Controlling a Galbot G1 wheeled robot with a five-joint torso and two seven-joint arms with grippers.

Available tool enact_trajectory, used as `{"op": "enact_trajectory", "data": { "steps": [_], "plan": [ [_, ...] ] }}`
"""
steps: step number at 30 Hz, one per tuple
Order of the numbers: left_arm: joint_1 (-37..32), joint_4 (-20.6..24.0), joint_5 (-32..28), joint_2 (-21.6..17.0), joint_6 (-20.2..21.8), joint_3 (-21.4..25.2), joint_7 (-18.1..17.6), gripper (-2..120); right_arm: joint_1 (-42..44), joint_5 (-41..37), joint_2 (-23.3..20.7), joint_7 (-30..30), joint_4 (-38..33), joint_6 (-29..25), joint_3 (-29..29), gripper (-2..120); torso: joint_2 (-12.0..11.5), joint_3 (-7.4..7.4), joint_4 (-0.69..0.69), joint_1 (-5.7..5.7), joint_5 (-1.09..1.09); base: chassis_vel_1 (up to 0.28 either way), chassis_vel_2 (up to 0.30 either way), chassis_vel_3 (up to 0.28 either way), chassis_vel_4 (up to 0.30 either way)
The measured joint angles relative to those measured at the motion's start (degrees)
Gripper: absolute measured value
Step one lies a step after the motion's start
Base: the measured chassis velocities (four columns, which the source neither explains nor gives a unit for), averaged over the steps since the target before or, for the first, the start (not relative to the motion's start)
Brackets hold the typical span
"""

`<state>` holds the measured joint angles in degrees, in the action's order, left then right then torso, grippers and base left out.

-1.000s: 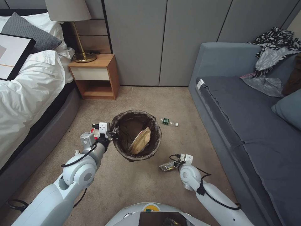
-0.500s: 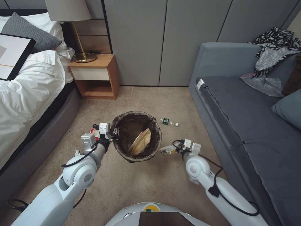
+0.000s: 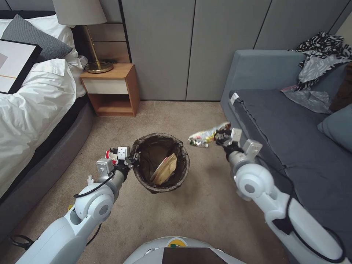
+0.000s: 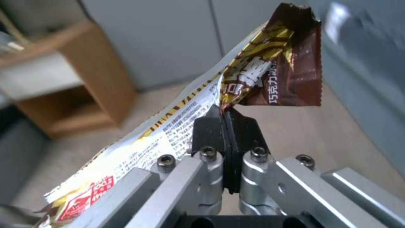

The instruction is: Pick up the trash bin, then pick up the garbage from the floor and place it into the trash bin.

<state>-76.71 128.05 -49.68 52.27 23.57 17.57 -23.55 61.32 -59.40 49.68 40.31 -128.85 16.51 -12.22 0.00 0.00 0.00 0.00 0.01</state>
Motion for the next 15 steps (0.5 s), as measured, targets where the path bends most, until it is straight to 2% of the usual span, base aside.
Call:
{"op": "enact_trajectory", "data": {
  "steps": [15],
  "plan": [
    [0.35, -0.73, 0.55, 0.60, 0.37, -0.73, -0.03, 5, 1.42, -0.03, -7.76, -9.92, -12.37, -4.53, -3.18, 0, 0.00, 0.00, 0.00, 0.00, 0.00, 0.000, 0.000, 0.000, 0.000]
  ]
}}
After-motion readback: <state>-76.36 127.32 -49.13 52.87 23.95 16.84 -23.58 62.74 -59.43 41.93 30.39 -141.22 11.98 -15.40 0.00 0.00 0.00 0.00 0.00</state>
